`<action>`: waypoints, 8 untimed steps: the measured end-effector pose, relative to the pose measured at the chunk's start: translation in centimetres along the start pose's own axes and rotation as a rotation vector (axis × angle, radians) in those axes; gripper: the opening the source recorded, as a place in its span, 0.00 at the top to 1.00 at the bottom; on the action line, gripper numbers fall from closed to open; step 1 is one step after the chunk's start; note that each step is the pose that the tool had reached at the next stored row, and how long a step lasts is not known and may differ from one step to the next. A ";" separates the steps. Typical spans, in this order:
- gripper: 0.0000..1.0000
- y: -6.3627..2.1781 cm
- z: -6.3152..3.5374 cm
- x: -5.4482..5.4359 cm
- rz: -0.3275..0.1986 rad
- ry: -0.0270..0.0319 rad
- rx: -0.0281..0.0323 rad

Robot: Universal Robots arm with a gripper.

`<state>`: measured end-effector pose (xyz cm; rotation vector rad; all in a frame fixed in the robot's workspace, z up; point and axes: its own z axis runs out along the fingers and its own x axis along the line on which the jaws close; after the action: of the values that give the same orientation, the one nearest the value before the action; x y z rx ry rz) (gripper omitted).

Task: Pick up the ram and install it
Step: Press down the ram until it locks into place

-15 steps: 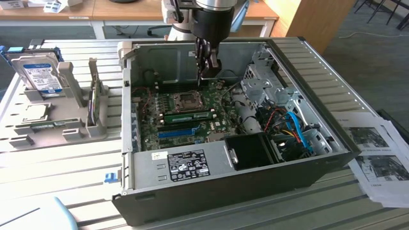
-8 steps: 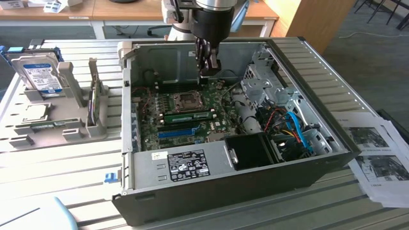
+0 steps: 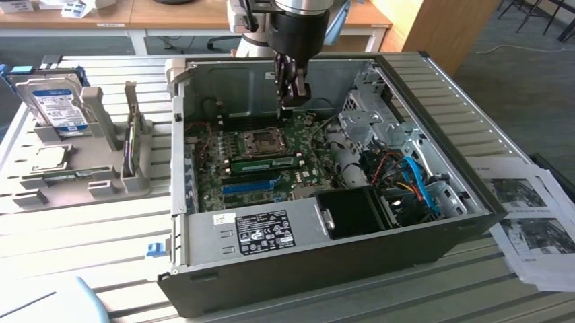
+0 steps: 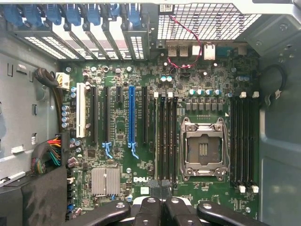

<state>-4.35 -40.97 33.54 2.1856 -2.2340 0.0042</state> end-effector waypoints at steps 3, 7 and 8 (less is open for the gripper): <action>0.91 0.00 0.00 0.0 0.000 -0.0001 0.0001; 0.91 -0.07 0.00 0.0 0.000 0.0000 0.0000; 0.91 -0.17 0.00 0.0 0.000 0.0001 0.0000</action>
<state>-4.18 -40.97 33.54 2.1856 -2.2339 0.0043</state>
